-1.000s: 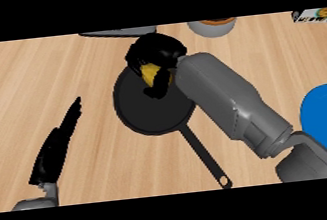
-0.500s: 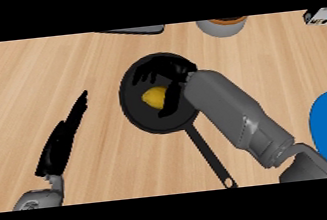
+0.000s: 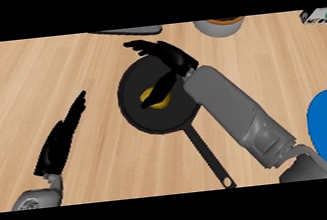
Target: Pick the lemon from the plate and place it in the pan
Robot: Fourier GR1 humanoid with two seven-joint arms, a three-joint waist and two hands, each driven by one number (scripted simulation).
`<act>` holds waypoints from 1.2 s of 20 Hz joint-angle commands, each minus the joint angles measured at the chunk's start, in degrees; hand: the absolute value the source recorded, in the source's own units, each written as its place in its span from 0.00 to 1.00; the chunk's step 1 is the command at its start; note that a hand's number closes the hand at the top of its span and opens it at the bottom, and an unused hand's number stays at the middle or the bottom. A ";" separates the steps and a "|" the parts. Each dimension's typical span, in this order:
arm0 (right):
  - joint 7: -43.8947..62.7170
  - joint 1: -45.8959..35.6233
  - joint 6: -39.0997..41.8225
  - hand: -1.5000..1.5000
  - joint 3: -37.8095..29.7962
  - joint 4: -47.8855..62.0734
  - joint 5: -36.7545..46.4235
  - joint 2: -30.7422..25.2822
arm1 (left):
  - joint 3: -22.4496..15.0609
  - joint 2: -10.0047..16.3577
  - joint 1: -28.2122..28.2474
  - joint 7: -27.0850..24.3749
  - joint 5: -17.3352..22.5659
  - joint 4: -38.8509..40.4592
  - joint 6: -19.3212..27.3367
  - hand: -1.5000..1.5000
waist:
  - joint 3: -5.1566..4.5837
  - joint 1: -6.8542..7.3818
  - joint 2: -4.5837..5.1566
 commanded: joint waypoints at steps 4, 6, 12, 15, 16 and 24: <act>2.45 -5.31 -7.92 0.00 -7.17 5.70 -8.38 0.00 | 1.93 0.26 -0.22 0.01 0.67 0.22 0.73 0.50 | -0.01 -2.48 0.02; 0.13 -5.85 -8.69 0.00 -9.55 8.36 -8.51 -0.37 | 2.07 1.27 1.81 -1.43 0.01 -0.38 0.76 0.50 | 0.01 -3.23 0.10; -8.00 -6.28 -2.24 0.00 -12.05 12.16 -9.02 -8.38 | 1.96 0.25 1.87 0.75 0.12 -2.06 1.49 0.50 | 0.12 -3.60 0.44; -10.46 -6.69 3.21 0.00 -12.19 13.63 -8.51 -13.71 | 2.59 0.48 1.94 -1.34 -0.18 -1.10 2.05 0.50 | 0.10 -4.00 0.58; -12.19 -5.49 2.65 0.00 -12.05 14.54 -8.01 -14.16 | 2.56 0.23 1.97 -0.85 0.60 -1.30 1.49 0.50 | 0.11 -3.89 0.69; -16.21 -6.04 11.90 0.00 -12.72 17.87 -7.42 -23.55 | 1.01 -0.47 2.58 -0.99 -0.35 -1.66 1.45 0.50 | 0.21 -3.06 1.41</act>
